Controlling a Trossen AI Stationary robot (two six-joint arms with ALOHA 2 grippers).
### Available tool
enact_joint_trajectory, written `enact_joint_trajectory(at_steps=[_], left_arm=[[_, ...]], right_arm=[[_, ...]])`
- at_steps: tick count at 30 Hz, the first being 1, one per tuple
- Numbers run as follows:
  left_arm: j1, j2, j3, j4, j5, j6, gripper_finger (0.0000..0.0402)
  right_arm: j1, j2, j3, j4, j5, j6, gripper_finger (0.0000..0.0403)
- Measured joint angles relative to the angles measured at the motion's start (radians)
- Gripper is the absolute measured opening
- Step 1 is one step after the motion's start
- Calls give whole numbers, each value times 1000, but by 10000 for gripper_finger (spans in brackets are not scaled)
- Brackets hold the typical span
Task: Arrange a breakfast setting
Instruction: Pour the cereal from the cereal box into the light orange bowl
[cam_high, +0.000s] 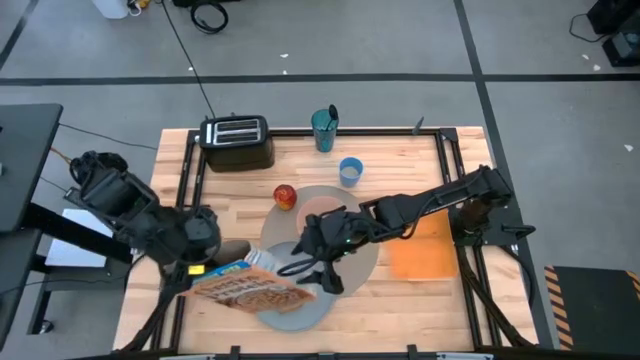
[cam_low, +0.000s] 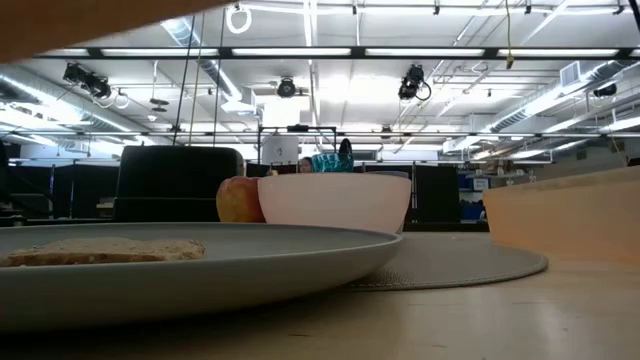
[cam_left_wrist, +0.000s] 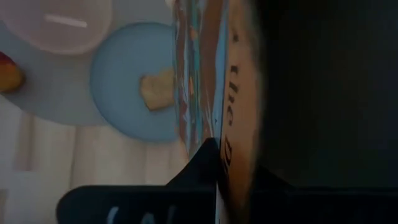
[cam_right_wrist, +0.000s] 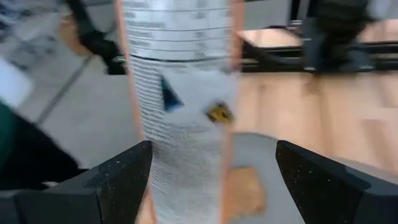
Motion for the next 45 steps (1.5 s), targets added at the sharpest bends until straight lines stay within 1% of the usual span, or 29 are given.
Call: enact_joint_trajectory(at_steps=[3, 6, 8, 14, 17, 20, 23, 30, 33, 35, 39, 45], left_arm=[[32, 0, 0, -1, 0, 41, 5], [51, 0, 0, -1, 2, 74, 6], [65, 0, 0, 0, -2, 82, 7], [116, 0, 0, 57, -31, 134, 8], [134, -6, 0, 84, -35, 168, 9], [146, -18, 0, 105, -37, 203, 9], [159, -34, 0, 133, -37, 234, 9], [185, -66, 0, 170, -39, 293, 11], [185, -77, 0, 167, -40, 305, 16], [185, -86, 0, 182, -45, 306, 28], [185, -114, 1, 177, -48, 302, 71], [185, -221, 1, 147, -51, 292, 144]], right_arm=[[-1, 18, 0, -5, -61, 3, 350], [-2, 22, 0, -4, -80, 4, 350], [-1, 22, 0, 2, -72, 3, 350], [-1, 27, 0, 72, 104, -34, 349], [-4, 27, 0, 87, 147, -25, 336], [-10, 27, 0, 101, 151, 19, 300], [-15, 26, 0, 113, 144, 53, 248], [-16, 24, 0, 138, 147, 55, 116], [-16, 23, 1, 140, 147, 55, 73], [-17, 18, 1, 125, 143, 56, 49], [-17, 5, -1, 84, 136, 55, 11], [-10, -75, -1, -16, 119, 71, 16]])
